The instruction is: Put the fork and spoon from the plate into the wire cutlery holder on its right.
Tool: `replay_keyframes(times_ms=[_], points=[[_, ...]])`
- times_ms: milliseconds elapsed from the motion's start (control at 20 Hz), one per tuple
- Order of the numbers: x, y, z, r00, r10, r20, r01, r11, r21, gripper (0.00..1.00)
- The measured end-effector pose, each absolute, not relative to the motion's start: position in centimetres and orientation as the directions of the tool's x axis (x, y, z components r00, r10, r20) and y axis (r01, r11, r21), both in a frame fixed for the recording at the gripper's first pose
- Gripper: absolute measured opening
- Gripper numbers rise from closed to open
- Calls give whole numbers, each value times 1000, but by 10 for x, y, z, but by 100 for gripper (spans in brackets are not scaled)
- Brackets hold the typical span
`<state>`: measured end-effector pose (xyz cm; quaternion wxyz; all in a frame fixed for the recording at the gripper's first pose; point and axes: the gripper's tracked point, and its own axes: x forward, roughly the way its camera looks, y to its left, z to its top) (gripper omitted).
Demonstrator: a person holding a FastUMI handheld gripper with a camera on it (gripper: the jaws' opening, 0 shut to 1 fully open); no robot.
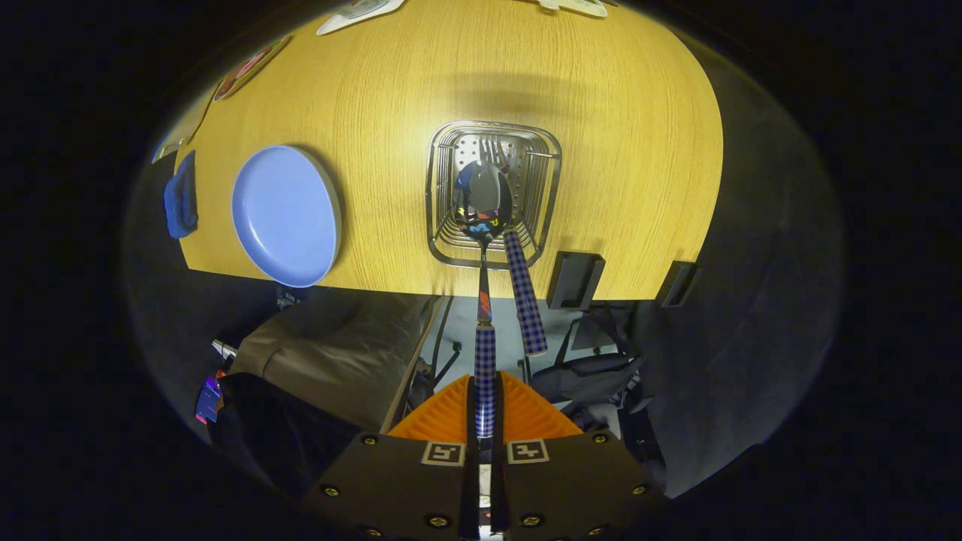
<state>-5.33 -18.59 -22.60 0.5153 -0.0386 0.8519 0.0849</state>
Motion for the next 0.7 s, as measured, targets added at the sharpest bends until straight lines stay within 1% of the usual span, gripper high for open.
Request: replay_keyframes(times_ms=[300,450,700], points=[[-45,-179,-234,-491,4,-871,-180,978,106,6],[-47,-176,-239,-525,32,-851,-143,982,126,6],[-40,-180,-248,-563,15,-826,-146,982,117,6]])
